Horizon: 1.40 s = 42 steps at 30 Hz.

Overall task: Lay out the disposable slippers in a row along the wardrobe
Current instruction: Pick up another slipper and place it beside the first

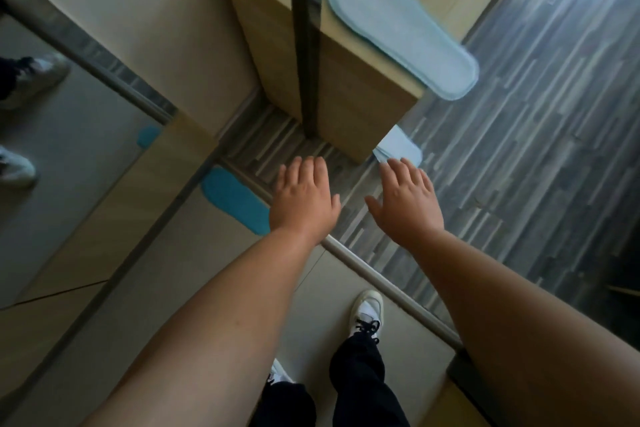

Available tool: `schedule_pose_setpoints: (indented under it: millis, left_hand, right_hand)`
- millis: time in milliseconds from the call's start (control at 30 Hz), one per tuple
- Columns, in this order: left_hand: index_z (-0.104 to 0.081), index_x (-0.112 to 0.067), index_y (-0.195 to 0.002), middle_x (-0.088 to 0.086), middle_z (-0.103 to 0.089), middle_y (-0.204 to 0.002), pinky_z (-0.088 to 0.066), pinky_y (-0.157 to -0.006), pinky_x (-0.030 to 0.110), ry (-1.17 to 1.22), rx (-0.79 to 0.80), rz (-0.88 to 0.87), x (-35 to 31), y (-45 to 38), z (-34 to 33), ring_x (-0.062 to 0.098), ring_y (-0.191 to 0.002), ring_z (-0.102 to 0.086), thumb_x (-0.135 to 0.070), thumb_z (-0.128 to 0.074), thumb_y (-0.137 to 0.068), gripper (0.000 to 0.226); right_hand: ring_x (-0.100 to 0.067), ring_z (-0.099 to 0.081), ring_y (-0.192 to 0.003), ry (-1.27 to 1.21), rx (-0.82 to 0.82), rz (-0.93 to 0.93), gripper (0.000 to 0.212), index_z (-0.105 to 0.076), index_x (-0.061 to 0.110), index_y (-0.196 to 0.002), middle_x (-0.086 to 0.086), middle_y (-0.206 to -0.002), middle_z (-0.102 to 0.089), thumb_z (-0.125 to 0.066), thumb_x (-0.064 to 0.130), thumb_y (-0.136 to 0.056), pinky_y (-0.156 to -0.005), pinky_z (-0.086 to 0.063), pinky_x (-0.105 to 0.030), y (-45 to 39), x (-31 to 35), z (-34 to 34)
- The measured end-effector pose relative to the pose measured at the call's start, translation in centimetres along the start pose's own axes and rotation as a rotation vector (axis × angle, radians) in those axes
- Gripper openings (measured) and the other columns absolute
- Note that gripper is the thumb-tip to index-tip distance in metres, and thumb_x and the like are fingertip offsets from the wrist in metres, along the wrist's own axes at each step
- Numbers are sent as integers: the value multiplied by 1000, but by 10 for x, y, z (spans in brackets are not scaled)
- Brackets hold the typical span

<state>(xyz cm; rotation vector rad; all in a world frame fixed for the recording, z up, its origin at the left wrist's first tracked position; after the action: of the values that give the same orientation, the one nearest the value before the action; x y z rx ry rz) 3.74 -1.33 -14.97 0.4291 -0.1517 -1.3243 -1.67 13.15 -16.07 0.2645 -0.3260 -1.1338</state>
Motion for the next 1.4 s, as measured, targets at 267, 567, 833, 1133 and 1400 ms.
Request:
schedule_pose_setpoints:
  millis: [267, 567, 833, 1133, 1400]
  left_hand:
    - [-16, -8, -150, 14, -25, -157, -11, -121, 46, 34, -67, 35, -49, -36, 63, 30, -147, -19, -44, -39, -94, 70]
    - [-20, -6, -148, 14, -29, -155, -17, -121, 43, 145, -163, 97, -79, -79, 99, 29, -145, -23, -41, -42, -96, 66]
    - [-42, -9, -133, 13, -50, -136, -44, -88, 40, 581, -190, 333, -65, -123, 115, 31, -119, -51, -32, -41, -97, 43]
    - [-59, -14, -112, 7, -66, -111, -45, -81, 32, 1008, -206, 508, -39, -144, 99, 27, -101, -61, -32, -46, -98, 26]
    - [-61, -13, -96, 6, -67, -95, -53, -85, 40, 1091, -187, 568, -43, -130, 77, 28, -91, -63, -28, -50, -96, 19]
  right_hand:
    - [-27, -28, -143, -45, -82, 39, 61, -32, 15, -147, -8, -153, -37, -46, 45, -96, -118, -20, -44, -23, -57, 88]
    - [-31, -38, -135, -21, -242, 173, 53, -40, 12, -141, -10, -145, -44, -47, 40, -96, -113, -28, -46, -75, -61, 159]
    - [-33, -40, -132, -142, -143, 25, 52, -38, 10, -141, -13, -145, -43, -44, 36, -97, -107, -35, -46, -154, -56, 168]
    - [-28, -60, -98, -417, 31, -160, 43, -56, 17, -128, -8, -117, -62, -61, 29, -87, -75, -51, -36, -188, -69, 156]
    - [-29, -67, -88, -666, 69, -264, 15, -68, 9, -94, -10, -92, -69, -62, 22, -89, -81, -58, -44, -161, -93, 134]
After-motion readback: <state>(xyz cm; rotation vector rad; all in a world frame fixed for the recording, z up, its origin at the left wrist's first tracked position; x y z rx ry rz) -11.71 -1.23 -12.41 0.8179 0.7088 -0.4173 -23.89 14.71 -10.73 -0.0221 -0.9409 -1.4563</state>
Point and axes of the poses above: each hand's wrist, its own y-axis away from the middle knuckle, its own z-axis out of the back of the hand, x = y × z, the point moved 9 cm from there along -y, towards the middle knuckle
